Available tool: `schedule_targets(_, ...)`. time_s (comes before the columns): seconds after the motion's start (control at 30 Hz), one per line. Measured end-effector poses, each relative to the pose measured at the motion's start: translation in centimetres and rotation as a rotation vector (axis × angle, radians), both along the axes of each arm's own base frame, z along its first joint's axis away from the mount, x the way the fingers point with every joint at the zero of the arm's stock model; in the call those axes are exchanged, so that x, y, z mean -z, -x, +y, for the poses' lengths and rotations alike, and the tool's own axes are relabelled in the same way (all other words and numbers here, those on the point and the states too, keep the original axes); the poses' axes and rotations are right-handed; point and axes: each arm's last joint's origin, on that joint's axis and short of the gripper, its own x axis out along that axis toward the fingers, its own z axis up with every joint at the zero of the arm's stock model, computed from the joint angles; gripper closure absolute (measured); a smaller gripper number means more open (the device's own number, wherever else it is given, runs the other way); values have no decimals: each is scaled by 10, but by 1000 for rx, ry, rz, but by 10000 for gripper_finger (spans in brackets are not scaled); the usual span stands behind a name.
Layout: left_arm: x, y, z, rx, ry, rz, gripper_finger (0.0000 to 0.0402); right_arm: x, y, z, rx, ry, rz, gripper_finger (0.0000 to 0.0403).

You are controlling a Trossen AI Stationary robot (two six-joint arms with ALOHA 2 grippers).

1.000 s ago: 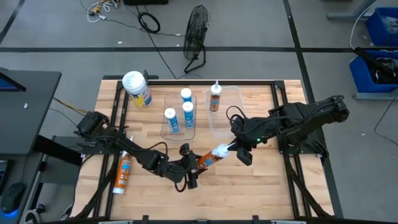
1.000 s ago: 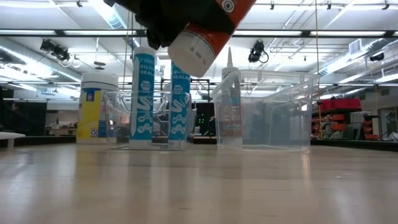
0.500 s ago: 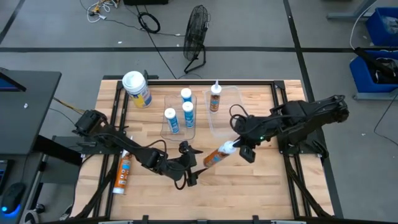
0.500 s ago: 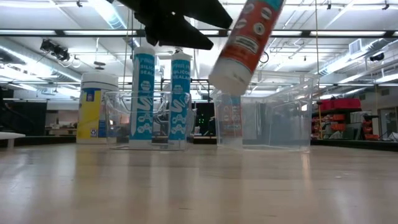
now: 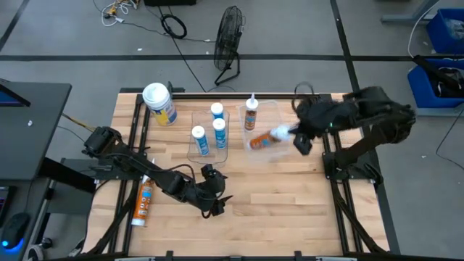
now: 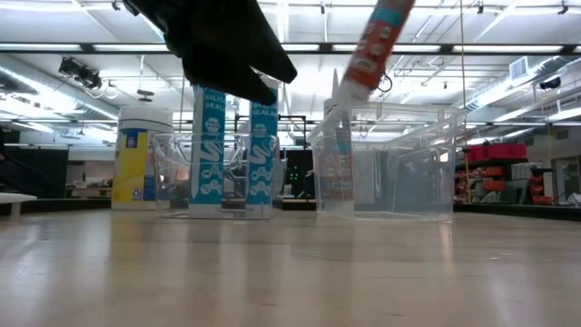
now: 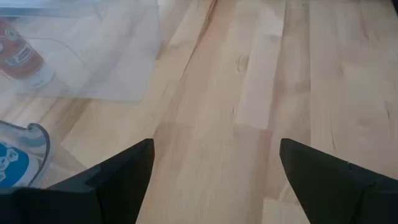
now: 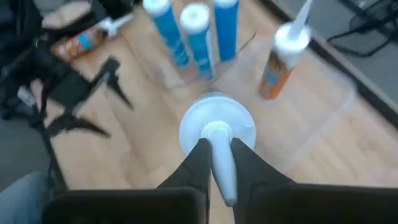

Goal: Pick & place silicon tubes, Sealant and Lysol wipes
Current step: Put the right orange sealant into the right transparent bin

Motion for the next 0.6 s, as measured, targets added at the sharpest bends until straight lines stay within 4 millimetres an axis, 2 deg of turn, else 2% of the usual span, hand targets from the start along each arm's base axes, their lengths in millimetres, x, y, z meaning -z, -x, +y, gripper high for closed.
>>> schedule_targets(0.13,0,0,0,-1,2,-1,49,-13,-5,-14,10,21,-59,381)
schedule_targets(0.2,0,0,0,-1,1,-1,49,-13,-10,-21,1,13,-44,381)
schedule_targets(0.37,0,0,0,-2,1,0,49,-8,-27,-40,32,29,-6,381)
schedule_targets(0.6,0,0,0,0,-3,2,49,10,-53,-64,35,1,82,381)
